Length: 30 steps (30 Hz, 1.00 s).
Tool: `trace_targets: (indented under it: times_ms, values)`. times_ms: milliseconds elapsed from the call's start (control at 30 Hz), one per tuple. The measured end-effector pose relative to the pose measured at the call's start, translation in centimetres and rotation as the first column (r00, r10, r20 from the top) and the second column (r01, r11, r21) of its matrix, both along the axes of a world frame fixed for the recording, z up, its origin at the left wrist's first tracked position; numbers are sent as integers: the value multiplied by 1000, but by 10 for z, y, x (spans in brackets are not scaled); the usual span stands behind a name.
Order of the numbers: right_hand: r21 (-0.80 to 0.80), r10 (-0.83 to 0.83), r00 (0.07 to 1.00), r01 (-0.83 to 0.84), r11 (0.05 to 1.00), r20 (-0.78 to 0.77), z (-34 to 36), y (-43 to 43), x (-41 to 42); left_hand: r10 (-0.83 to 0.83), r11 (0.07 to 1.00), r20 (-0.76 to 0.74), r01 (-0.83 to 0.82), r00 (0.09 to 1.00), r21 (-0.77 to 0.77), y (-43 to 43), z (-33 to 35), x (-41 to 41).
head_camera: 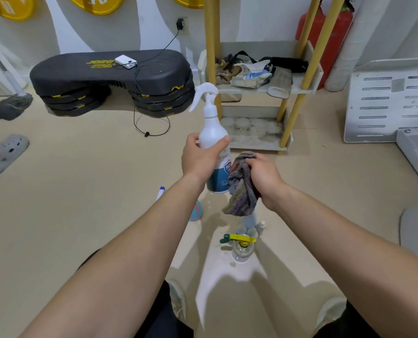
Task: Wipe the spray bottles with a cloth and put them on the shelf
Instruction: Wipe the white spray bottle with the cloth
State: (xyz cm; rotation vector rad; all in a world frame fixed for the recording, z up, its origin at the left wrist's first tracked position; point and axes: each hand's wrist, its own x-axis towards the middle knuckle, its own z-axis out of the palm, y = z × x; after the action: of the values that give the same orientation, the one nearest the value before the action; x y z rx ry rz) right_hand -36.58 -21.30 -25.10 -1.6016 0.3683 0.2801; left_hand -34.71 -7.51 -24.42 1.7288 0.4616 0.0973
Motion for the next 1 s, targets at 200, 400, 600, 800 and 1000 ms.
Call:
trace_targets:
  times_ms: [200, 400, 600, 800, 1000]
  values:
    - [48, 27, 990, -21, 999, -140, -39, 30, -5, -34, 958, -161, 78, 986, 275, 15, -24, -29]
    - [36, 59, 944, -50, 998, -324, -102, 81, -24, 127, 976, -193, -88, 973, 199, 48, -87, -77]
    - [8, 69, 896, -72, 997, -439, -164, 111, -55, 137, 990, -339, -133, 931, 35, 65, -166, -97]
    - [70, 124, 871, -103, 992, -475, -264, 131, -49, 222, 969, -397, -248, 891, -14, 78, -232, -90]
    - [10, 147, 901, -156, 988, -408, -255, 152, -39, 295, 939, -468, -342, 833, -17, 96, -268, -73]
